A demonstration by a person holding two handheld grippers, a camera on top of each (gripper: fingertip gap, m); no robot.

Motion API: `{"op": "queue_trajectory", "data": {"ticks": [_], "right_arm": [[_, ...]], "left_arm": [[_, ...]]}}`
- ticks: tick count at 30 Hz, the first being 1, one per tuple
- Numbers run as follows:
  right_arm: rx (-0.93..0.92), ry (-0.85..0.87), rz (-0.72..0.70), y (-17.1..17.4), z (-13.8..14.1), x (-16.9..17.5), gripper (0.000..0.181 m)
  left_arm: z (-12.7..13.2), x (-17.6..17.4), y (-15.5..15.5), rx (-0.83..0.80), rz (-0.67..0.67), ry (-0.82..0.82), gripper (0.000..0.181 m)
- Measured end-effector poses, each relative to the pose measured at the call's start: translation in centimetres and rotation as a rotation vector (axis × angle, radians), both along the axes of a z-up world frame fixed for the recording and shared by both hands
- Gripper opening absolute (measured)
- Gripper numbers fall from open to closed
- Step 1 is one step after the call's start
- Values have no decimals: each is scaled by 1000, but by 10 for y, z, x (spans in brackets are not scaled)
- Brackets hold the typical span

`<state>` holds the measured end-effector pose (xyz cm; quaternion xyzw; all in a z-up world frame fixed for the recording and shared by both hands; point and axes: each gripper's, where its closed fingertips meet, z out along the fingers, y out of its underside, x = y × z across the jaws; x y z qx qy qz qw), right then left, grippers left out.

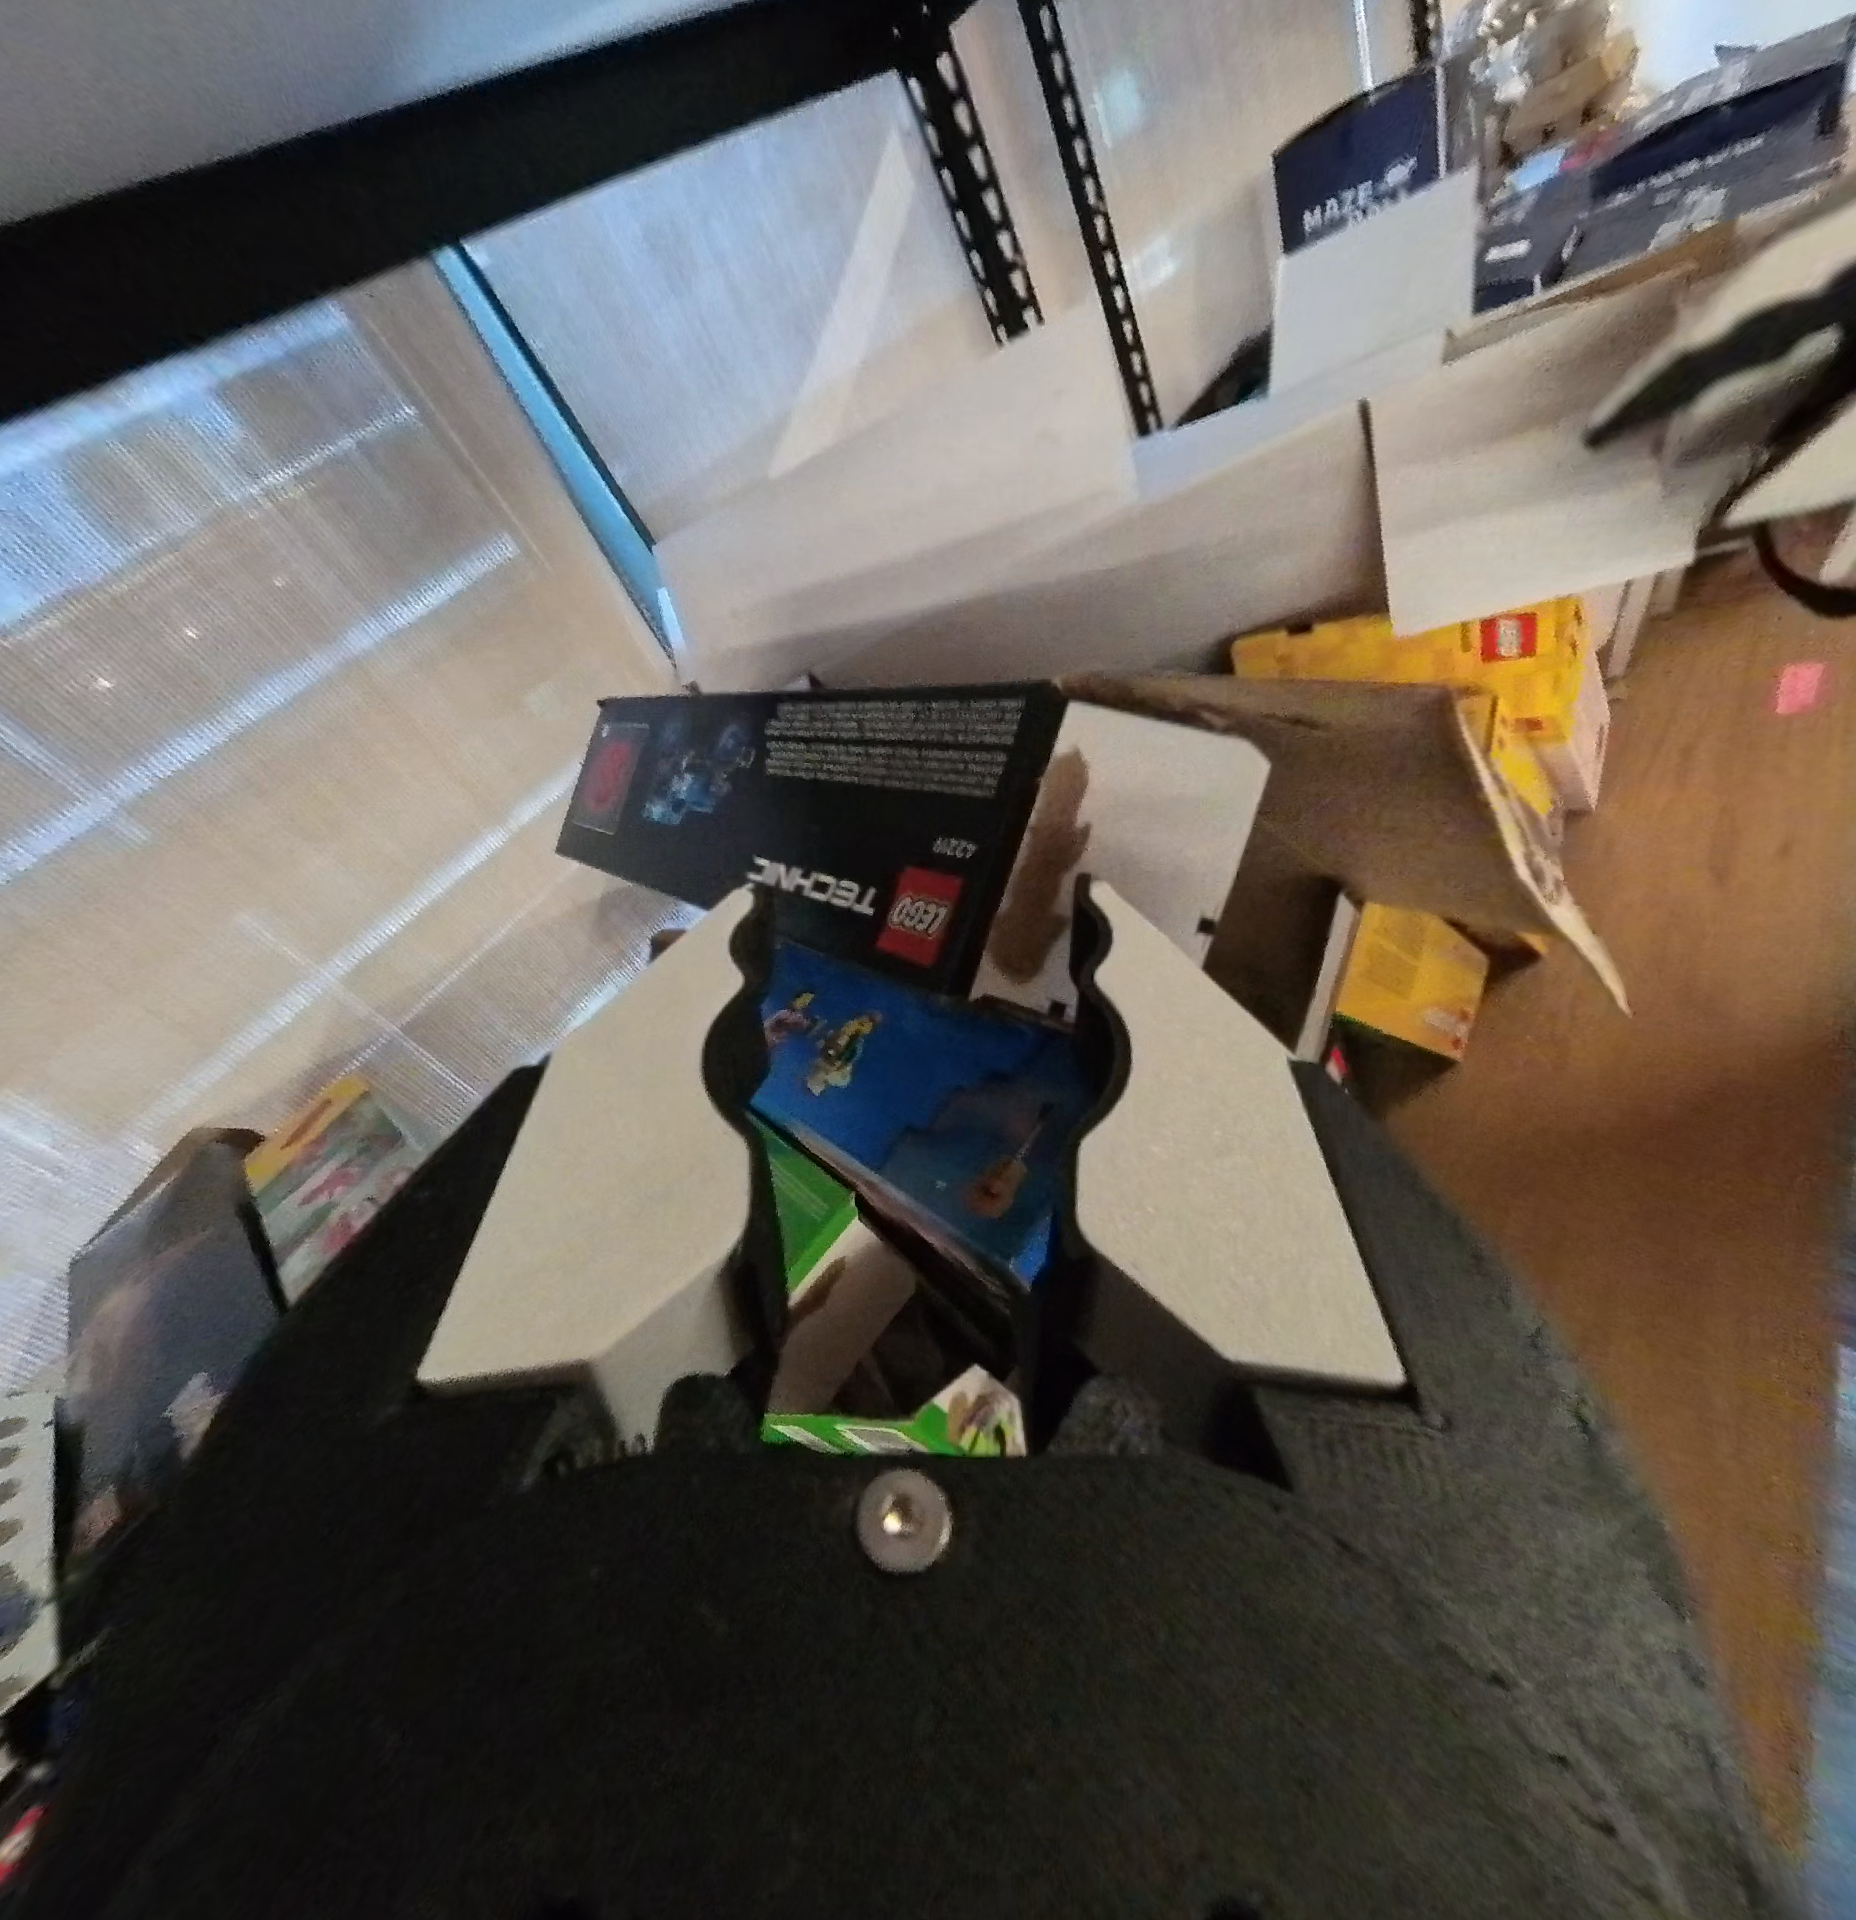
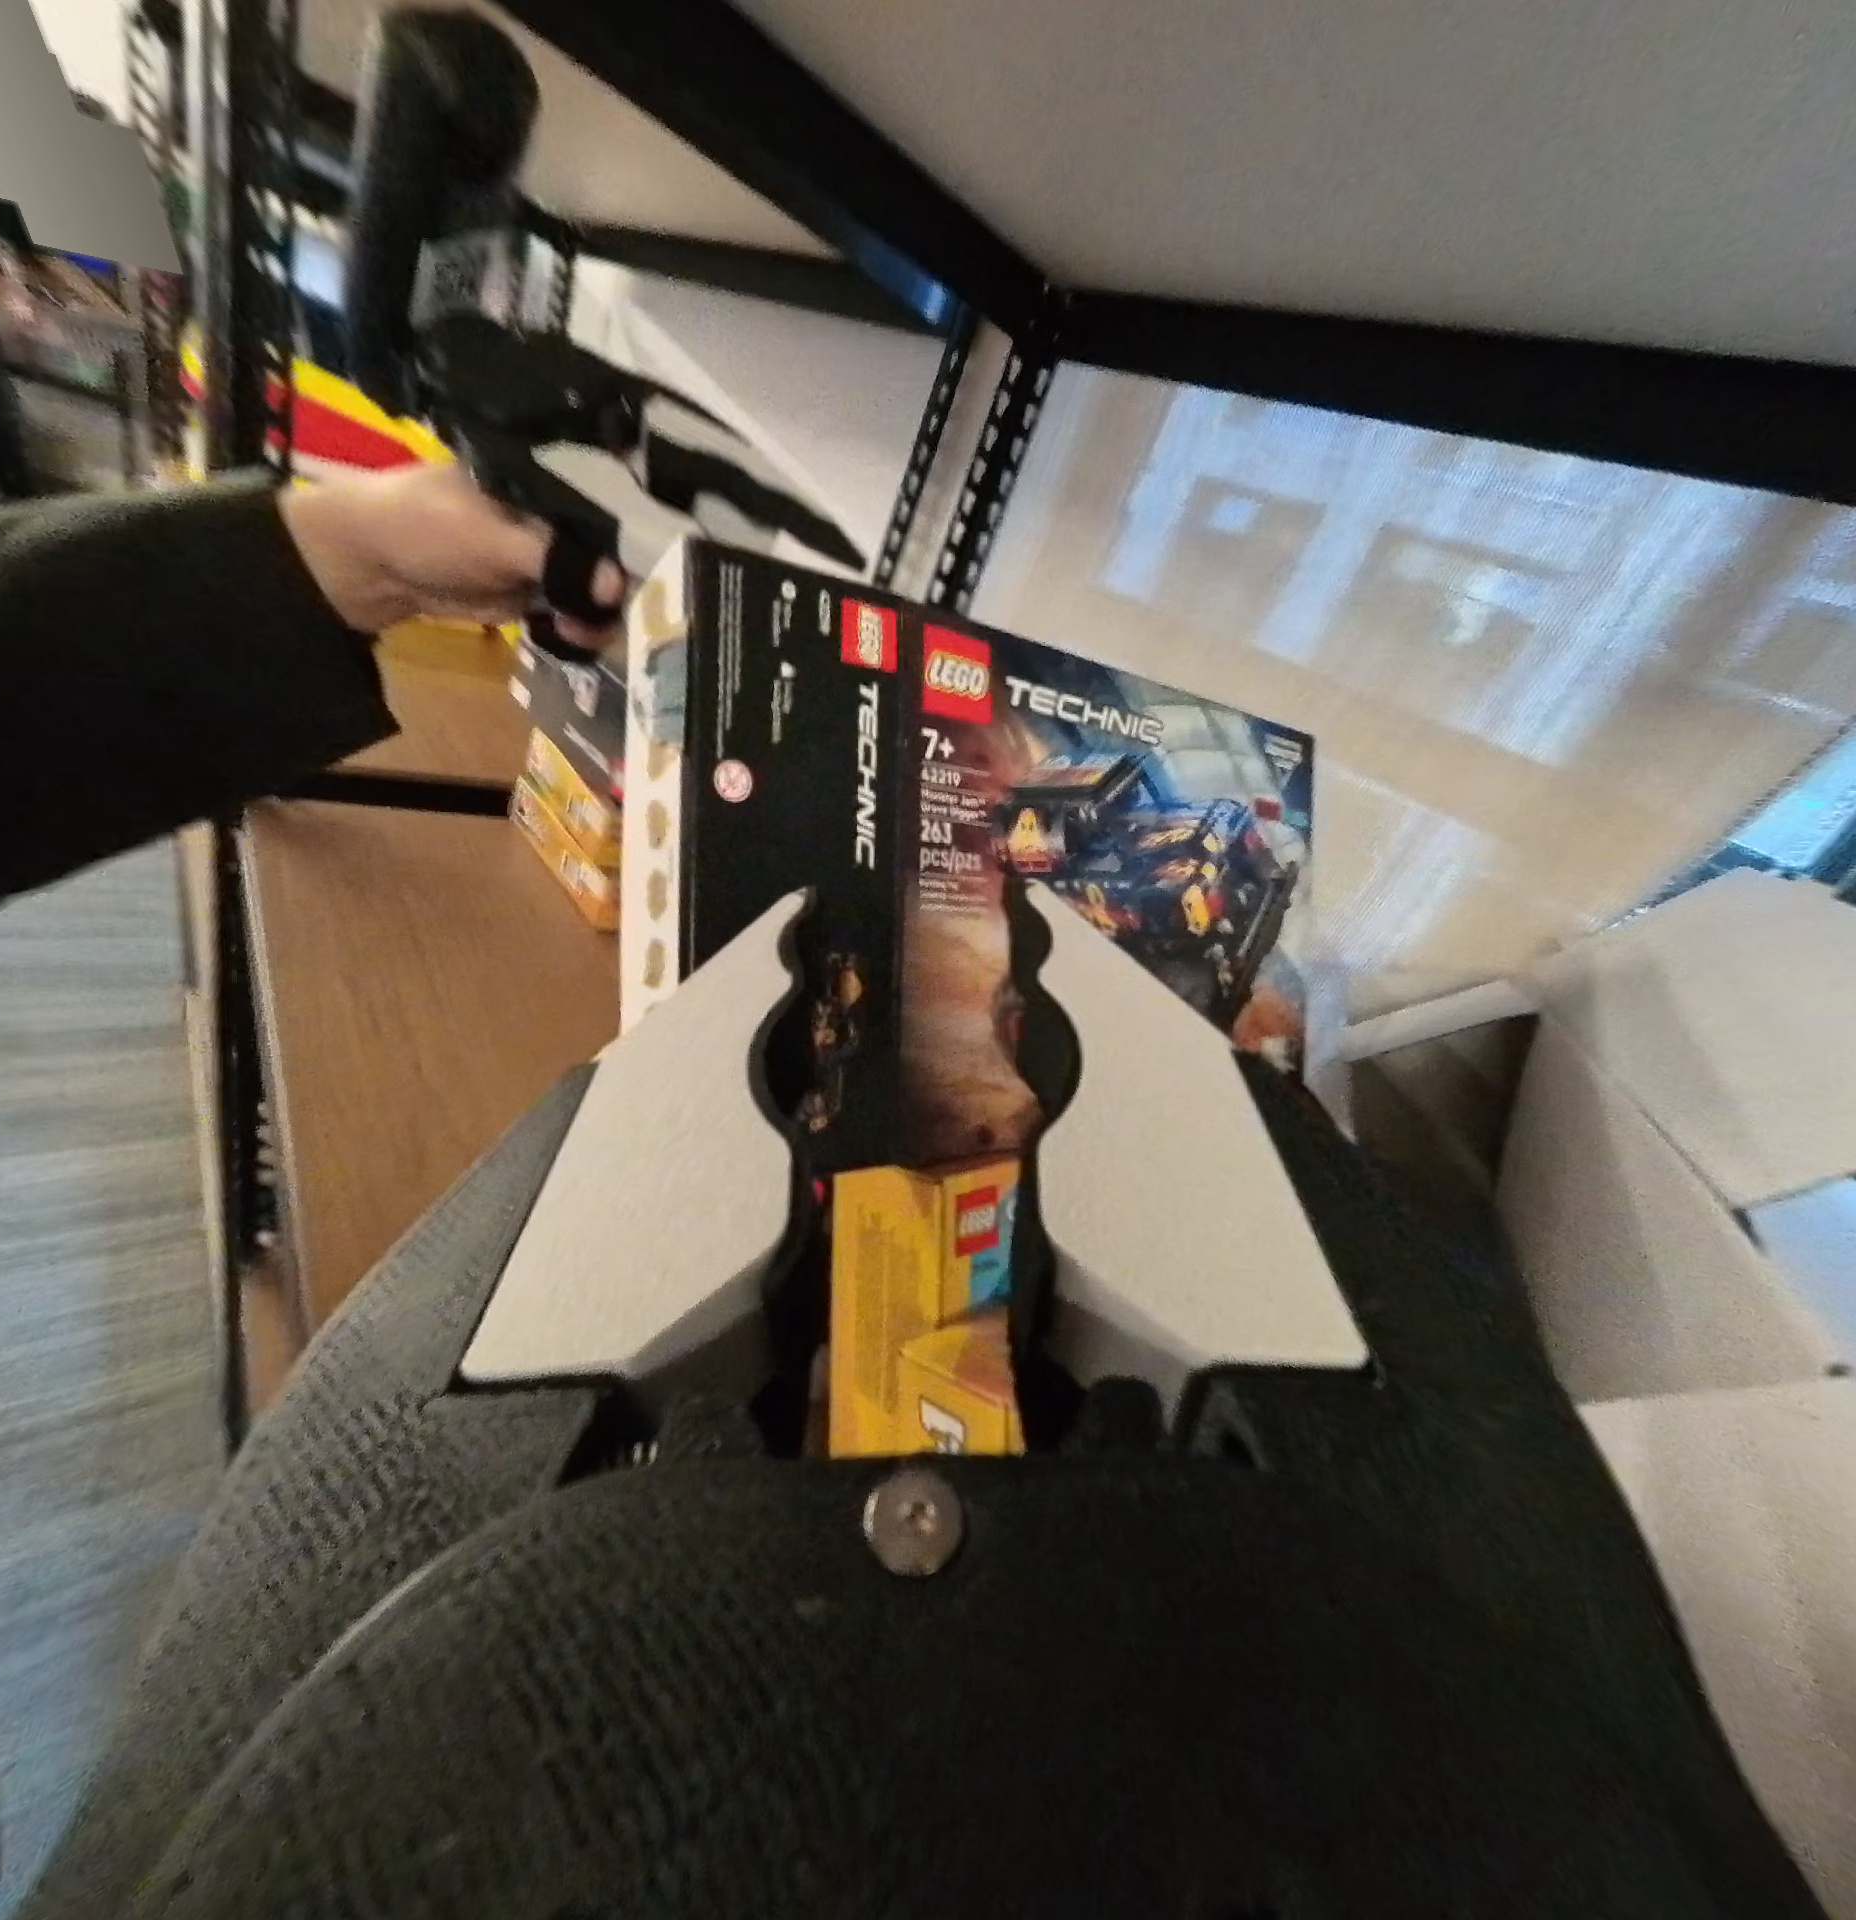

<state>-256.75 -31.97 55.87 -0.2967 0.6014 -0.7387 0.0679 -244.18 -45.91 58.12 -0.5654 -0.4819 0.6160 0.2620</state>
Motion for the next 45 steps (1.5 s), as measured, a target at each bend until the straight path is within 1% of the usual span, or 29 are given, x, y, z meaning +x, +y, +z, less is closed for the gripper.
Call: {"op": "queue_trajectory", "data": {"ticks": [2,4,5,6,8,11,16,20,24,27,28,29,30,31,32,33,35,37,39,41,42,43,44,45], "right_arm": [[41,-58,92,-4,-2,8,46],[107,-76,121,-18,-15,21,67],[128,-53,122,-26,-24,30,76],[132,-16,111,-33,-32,40,81],[88,80,26,-50,-42,53,85],[-38,193,-166,-74,-42,62,92],[-179,265,-397,-96,-35,76,94],[-219,312,-543,-109,-35,75,94],[-177,307,-634,-117,-37,73,97],[-86,336,-721,-128,-51,60,101],[-56,345,-737,-133,-57,56,103],[-52,322,-718,-135,-59,58,101],[-31,307,-720,-137,-62,56,101],[-16,299,-720,-137,-64,55,98],[0,310,-713,-137,-66,55,93],[3,311,-708,-135,-66,55,91],[2,281,-703,-130,-61,52,86],[7,258,-695,-124,-58,49,83],[3,233,-704,-117,-52,44,79],[-40,243,-760,-107,-44,33,73],[-71,243,-785,-102,-39,27,70],[-93,231,-794,-98,-35,22,69],[-93,209,-782,-96,-34,20,68],[-73,182,-754,-95,-36,19,68]], "left_arm": [[-10,-4,-4,27,-18,-35,54],[-17,-8,-9,35,-18,-53,49],[-20,-11,-8,35,-32,-60,42],[-21,-14,-6,31,-50,-59,33],[-20,-17,-5,-8,-52,-34,30],[-18,-20,-5,-33,-58,5,29],[-16,-23,-2,-2,-77,29,28],[-13,-25,0,-28,-82,-9,25],[-11,-26,3,-20,-137,-53,24],[-8,-26,2,-6,-182,-82,24],[-8,-26,1,-8,-186,-110,24],[-8,-26,1,-12,-191,-142,23],[-7,-24,4,-24,-215,-166,18],[-3,-21,7,-43,-244,-164,4],[6,-16,7,-57,-254,-133,0],[16,-10,2,-61,-247,-91,0],[35,3,-13,-27,-232,-3,11],[42,8,-31,50,-231,40,23],[45,0,-54,128,-220,90,42],[46,-15,-79,239,-205,158,57],[46,-24,-86,307,-227,175,59],[48,-31,-89,366,-262,195,58],[52,-38,-91,411,-296,224,55],[57,-44,-94,441,-318,248,57]]}}
